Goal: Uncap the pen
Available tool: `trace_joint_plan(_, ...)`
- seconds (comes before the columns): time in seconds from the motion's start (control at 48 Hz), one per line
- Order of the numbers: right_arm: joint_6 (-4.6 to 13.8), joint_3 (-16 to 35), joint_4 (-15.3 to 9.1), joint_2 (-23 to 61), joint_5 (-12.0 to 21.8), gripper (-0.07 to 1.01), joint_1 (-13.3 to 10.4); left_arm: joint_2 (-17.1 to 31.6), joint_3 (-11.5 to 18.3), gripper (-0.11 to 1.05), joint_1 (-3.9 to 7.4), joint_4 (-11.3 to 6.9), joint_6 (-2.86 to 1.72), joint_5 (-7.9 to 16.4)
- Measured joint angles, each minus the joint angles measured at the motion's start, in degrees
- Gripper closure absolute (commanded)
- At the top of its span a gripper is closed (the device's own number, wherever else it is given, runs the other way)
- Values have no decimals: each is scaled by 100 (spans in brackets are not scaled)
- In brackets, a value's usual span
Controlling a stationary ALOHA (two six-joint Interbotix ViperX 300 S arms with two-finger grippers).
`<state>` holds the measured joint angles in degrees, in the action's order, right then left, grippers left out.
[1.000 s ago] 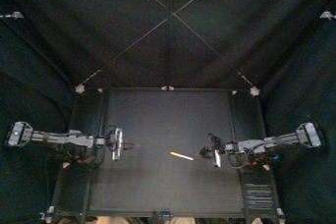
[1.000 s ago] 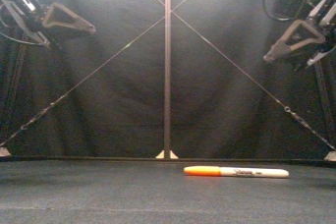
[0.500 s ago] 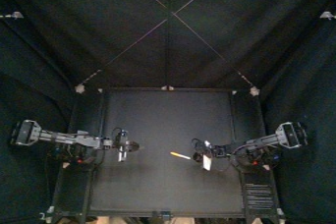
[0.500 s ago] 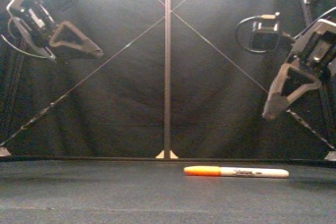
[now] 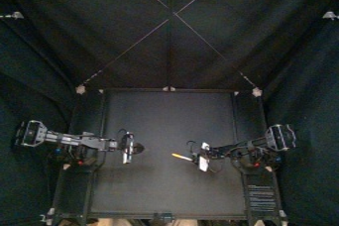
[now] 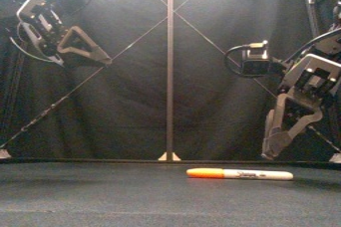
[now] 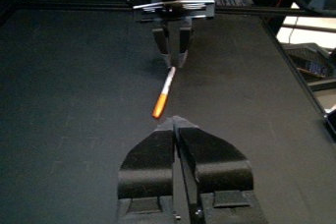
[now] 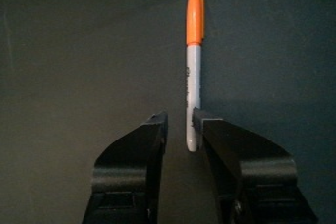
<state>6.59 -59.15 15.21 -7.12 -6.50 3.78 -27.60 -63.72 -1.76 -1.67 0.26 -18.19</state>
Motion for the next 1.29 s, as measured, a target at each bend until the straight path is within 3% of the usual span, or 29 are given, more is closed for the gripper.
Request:
trace_joint_plan(0.146, 0, 123, -26, 246, 0, 26, -26, 255, 53, 32, 9, 62, 0, 0)
trace_joint_plan(0.354, 0, 149, -35, 501, 0, 26, -141, 378, 79, 21, 0, 62, 0, 0)
trace_joint_plan(0.646, -18, 193, -44, 615, 70, 28, -167, 387, 88, 20, 0, 62, 0, 0)
trace_joint_plan(0.917, -9, 237, -44, 668, 211, 45, -167, 396, 158, 20, 18, 44, -18, -26)
trace_joint_plan(1.042, -18, 343, -97, 650, 255, 47, -167, 466, 290, 20, 70, -114, -44, -97)
trace_joint_plan(1.104, -18, 413, -220, 606, 281, 47, -158, 563, 378, 20, 97, -281, -44, -114)
trace_joint_plan(1.292, 9, 844, -853, 202, 299, 47, -316, 1020, 721, 20, 141, -703, -26, -132)
